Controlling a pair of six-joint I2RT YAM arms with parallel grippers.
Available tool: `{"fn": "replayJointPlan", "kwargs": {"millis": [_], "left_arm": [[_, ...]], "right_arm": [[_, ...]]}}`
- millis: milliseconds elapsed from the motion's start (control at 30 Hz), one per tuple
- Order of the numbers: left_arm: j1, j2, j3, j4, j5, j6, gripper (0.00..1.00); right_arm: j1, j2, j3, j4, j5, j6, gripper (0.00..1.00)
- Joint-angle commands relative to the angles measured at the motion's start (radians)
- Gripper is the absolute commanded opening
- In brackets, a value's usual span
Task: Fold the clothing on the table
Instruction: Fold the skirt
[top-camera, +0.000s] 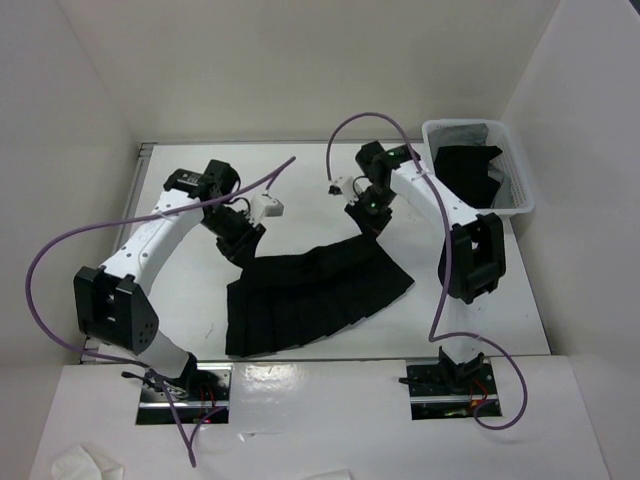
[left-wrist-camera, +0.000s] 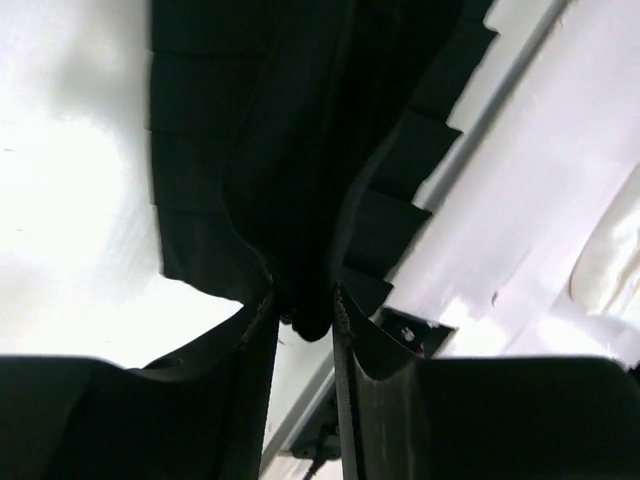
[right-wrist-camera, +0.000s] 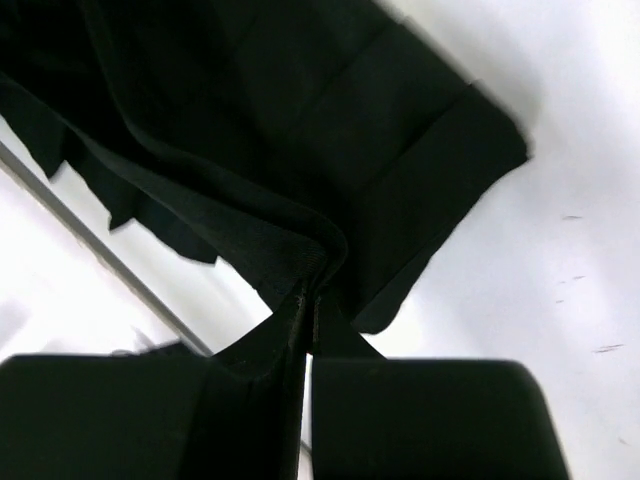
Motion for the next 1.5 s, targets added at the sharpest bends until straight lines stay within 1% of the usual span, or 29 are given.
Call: {"fn": "replayJointPlan", "kwargs": {"millis": [0,67,133,167,200,233,267,333,367,400,433,533,567,667,700,733,833,867,900,967,1033,1067,1267,1367,1467], "left_arm": [[-0.067,-0.073,-0.032,-0.057,0.008,0.031,0.35],[-0.101,-0.084,-0.032,-0.057,-0.006,0.019,0.40],[-0.158,-0.084,-0.062,-0.057,-0.017,0.010,0.44],[-0.174,-0.084,-0.076,-0.057,-0.027,0.010,0.46],[-0.190,-0.074,-0.076,-0.057,-0.040,-0.002,0.47],[-0.208,-0.063,-0.076,-0.057,-0.040,-0.003,0.52],[-0.219,-0.063,-0.064,-0.057,-0.040,-0.003,0.55],[-0.228,-0.063,-0.055,-0.057,-0.040,-0.003,0.65],[-0.228,-0.063,-0.036,-0.057,-0.049,-0.013,0.71],[-0.228,-0.063,-0.024,-0.057,-0.049,-0.013,0.73],[-0.215,-0.063,-0.007,-0.057,-0.059,-0.024,0.78],[-0.149,-0.081,0.068,-0.020,-0.084,-0.064,0.84],[-0.129,-0.098,0.086,-0.008,-0.121,-0.088,0.89],[-0.044,-0.138,0.139,0.066,-0.210,-0.144,0.97],[-0.023,-0.147,0.139,0.108,-0.236,-0.191,0.99],[0.021,-0.156,0.149,0.127,-0.265,-0.217,0.99],[0.089,-0.176,0.137,0.179,-0.365,-0.315,0.99],[0.138,-0.187,0.128,0.179,-0.380,-0.335,0.99],[0.164,-0.201,0.111,0.190,-0.389,-0.351,0.99],[0.236,-0.222,0.097,0.190,-0.389,-0.372,0.99],[0.278,-0.253,0.088,0.190,-0.411,-0.386,0.99],[0.311,-0.262,0.088,0.179,-0.422,-0.397,0.99],[0.400,-0.328,0.047,0.179,-0.458,-0.430,0.99],[0.414,-0.328,0.047,0.179,-0.469,-0.441,0.99],[0.442,-0.337,0.047,0.179,-0.478,-0.441,0.99]], "right_arm": [[0.052,-0.128,-0.101,-0.025,0.059,-0.058,0.00],[0.087,-0.156,-0.144,-0.025,0.070,-0.068,0.00],[0.120,-0.195,-0.220,-0.025,0.084,-0.079,0.00],[0.144,-0.205,-0.251,-0.025,0.084,-0.079,0.02],[0.204,-0.205,-0.311,-0.025,0.084,-0.079,0.06],[0.236,-0.218,-0.339,-0.025,0.084,-0.062,0.22],[0.289,-0.218,-0.381,-0.025,0.084,-0.039,0.30],[0.319,-0.218,-0.399,-0.025,0.084,-0.022,0.47],[0.319,-0.218,-0.411,-0.025,0.084,-0.022,0.62],[0.319,-0.218,-0.411,-0.025,0.084,-0.010,0.69],[0.319,-0.231,-0.399,-0.025,0.084,-0.010,0.81],[0.305,-0.262,-0.327,-0.003,0.128,0.028,0.91],[0.305,-0.262,-0.272,0.006,0.128,0.047,0.91],[0.293,-0.262,-0.174,0.032,0.153,0.103,0.93],[0.293,-0.244,-0.157,0.050,0.153,0.116,0.93],[0.293,-0.233,-0.144,0.076,0.153,0.128,0.93],[0.328,-0.160,-0.135,0.122,0.153,0.200,0.94],[0.344,-0.112,-0.144,0.148,0.153,0.220,0.94],[0.362,-0.088,-0.144,0.148,0.153,0.249,0.94],[0.423,-0.042,-0.156,0.196,0.171,0.289,0.94],[0.468,-0.032,-0.185,0.219,0.185,0.318,0.94],[0.501,-0.023,-0.185,0.234,0.215,0.329,0.94],[0.514,0.011,-0.265,0.334,0.261,0.361,0.95],[0.514,0.031,-0.310,0.369,0.282,0.381,0.95],[0.514,0.031,-0.366,0.437,0.335,0.403,0.95]]}}
